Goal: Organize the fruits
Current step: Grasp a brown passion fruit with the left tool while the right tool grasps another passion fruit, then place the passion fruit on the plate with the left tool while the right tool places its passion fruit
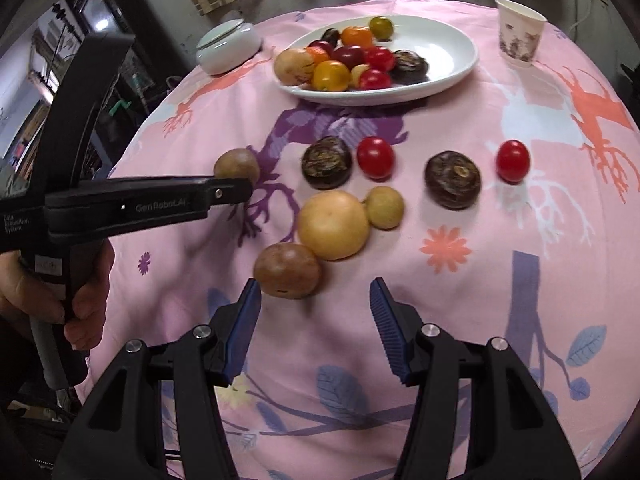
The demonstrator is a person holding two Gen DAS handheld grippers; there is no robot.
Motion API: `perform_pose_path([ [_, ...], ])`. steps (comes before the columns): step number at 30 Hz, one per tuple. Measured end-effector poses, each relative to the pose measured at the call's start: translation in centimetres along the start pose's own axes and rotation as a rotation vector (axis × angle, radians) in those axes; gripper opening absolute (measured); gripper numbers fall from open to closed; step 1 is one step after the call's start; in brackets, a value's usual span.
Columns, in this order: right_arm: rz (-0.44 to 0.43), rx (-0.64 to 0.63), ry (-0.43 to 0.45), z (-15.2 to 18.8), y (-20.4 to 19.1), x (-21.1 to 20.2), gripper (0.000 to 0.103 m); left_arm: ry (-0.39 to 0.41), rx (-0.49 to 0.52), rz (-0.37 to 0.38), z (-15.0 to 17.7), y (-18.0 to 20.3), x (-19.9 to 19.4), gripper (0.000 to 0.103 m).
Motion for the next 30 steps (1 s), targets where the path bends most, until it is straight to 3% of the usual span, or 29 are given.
perform_pose_path([
  [7,0.041,-0.039,-0.051,-0.7,-1.3,3.1,0.057,0.023,-0.03,-0.003,0.0,-1.1,-1.5,0.034],
  [8,0.045,-0.033,-0.056,-0.9,-1.2,3.4,0.045,0.024,-0.029,-0.005,0.2,-1.3,-1.6,0.034],
  [9,0.036,-0.023,-0.063,-0.9,-1.1,3.7,0.041,0.027,-0.029,-0.006,0.2,-1.4,-1.7,0.034],
  [15,0.005,0.009,-0.056,-1.1,-1.1,2.4,0.04,0.049,-0.03,-0.005,0.1,-1.8,-2.7,0.034],
  [19,0.003,0.017,0.049,-2.3,-1.1,-1.1,0.04,0.083,-0.022,0.017,-0.5,-1.7,-4.3,0.034],
  [25,0.174,-0.109,0.281,-5.2,-1.7,-6.2,0.04,0.159,0.02,0.057,-2.4,-0.4,-6.9,0.034],
  [30,0.252,-0.148,0.372,-8.7,-0.6,-6.7,0.04,0.198,0.046,0.081,-5.5,1.4,-7.2,0.034],
])
Point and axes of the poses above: each gripper's, at about its wrist camera, not at the fingertips, and x roughly the way its jaws point, y to its right, z to its underside, the point moved 4 cm from there along x, roughly the way its jaws point, and after that the axes turned 12 degrees about -z, right-handed, at the moved point
